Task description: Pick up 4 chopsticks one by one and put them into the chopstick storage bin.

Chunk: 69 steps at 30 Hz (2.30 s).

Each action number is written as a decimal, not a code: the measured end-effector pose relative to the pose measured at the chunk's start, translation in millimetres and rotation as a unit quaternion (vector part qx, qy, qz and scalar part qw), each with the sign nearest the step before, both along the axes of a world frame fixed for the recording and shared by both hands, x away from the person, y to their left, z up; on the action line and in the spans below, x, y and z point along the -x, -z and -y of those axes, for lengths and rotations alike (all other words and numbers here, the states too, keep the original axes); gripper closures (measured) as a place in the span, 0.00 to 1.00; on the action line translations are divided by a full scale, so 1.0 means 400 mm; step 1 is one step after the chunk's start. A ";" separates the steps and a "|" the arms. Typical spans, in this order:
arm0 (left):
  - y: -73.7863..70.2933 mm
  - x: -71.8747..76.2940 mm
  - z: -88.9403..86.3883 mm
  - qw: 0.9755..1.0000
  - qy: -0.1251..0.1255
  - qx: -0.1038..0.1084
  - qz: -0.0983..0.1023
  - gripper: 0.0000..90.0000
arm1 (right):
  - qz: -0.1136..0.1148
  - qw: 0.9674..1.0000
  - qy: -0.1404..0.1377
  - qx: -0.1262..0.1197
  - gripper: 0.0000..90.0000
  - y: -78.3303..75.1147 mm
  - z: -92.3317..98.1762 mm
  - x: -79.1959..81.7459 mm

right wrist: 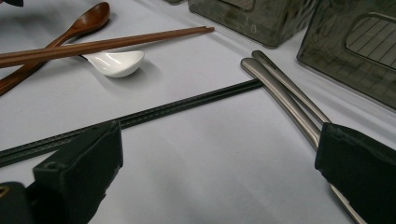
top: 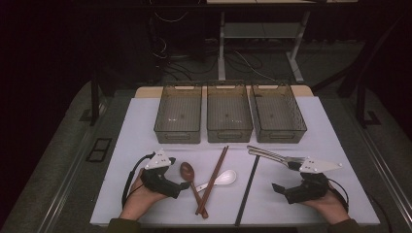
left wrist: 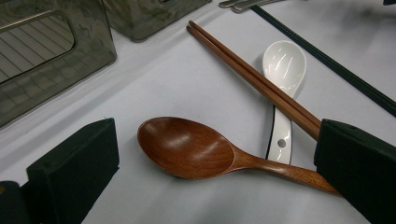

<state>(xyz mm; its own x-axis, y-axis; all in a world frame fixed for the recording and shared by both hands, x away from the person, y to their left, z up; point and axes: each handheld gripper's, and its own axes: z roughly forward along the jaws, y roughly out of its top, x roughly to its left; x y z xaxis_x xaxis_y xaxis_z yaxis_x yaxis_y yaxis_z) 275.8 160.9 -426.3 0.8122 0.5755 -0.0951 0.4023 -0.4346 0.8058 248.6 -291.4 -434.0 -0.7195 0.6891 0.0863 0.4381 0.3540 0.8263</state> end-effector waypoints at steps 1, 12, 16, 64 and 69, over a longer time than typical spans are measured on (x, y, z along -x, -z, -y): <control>-0.001 0.000 0.001 1.000 -0.001 0.002 -0.001 0.00 | 0.000 1.000 -0.001 0.000 0.01 0.000 0.000 0.001; -0.018 0.006 0.021 1.000 0.005 0.015 -0.007 0.22 | -0.002 1.000 -0.003 -0.005 0.01 0.000 0.004 0.002; -0.020 0.008 0.029 1.000 0.010 0.020 -0.016 0.34 | -0.003 1.000 0.002 -0.006 0.01 -0.001 0.007 -0.001; 0.016 0.066 0.216 0.987 0.134 -0.038 -0.078 0.99 | -0.006 1.000 -0.002 0.008 0.01 0.005 -0.008 0.002; 0.022 0.066 0.219 0.986 0.135 -0.053 -0.080 0.99 | -0.006 1.000 -0.001 0.009 0.01 0.005 -0.008 0.002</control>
<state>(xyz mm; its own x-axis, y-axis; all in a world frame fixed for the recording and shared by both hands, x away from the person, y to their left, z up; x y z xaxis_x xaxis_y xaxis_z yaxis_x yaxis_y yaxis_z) 249.6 73.5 -435.1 0.9166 0.3543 -0.1853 0.3789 -0.6219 0.6853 247.8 -288.3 -436.0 -0.7205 0.6886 0.0821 0.4468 0.3704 0.8144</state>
